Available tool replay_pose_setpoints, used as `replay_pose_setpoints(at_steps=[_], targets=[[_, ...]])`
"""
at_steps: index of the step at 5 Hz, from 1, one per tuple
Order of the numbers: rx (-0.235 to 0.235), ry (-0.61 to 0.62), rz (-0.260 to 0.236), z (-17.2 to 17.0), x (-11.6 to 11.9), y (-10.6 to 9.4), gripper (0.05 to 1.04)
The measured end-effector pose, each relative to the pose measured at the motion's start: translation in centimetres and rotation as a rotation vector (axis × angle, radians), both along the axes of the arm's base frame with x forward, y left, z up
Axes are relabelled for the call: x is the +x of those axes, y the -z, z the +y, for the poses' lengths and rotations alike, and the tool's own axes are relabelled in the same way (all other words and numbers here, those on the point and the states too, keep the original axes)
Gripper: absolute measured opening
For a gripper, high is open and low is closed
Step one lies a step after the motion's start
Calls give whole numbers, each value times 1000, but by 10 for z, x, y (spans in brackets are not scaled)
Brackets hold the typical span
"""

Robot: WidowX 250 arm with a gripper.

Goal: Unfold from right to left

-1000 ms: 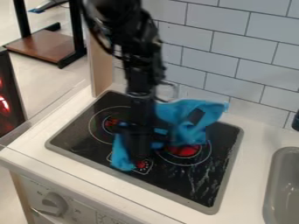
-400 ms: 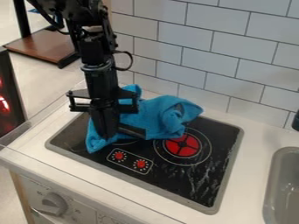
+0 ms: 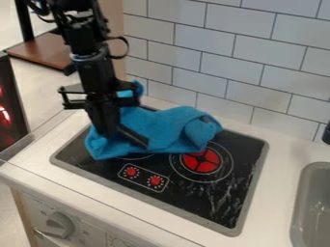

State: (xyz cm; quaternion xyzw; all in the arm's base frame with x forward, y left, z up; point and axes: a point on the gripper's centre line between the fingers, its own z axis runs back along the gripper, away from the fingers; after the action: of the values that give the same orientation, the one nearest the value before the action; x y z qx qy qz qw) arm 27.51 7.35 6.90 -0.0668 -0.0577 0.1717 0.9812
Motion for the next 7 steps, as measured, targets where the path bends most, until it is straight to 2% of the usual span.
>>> replay_pose_setpoints(at_steps=[2,4,5,6,7], targets=[[11,-208,-6,49,-15,1,64],[0,-391,51,86,-33,29,64],[-4,-460,73,97,-33,42,93],[-28,-510,64,98,-33,43,267],[-37,-520,50,97,-32,43,535]])
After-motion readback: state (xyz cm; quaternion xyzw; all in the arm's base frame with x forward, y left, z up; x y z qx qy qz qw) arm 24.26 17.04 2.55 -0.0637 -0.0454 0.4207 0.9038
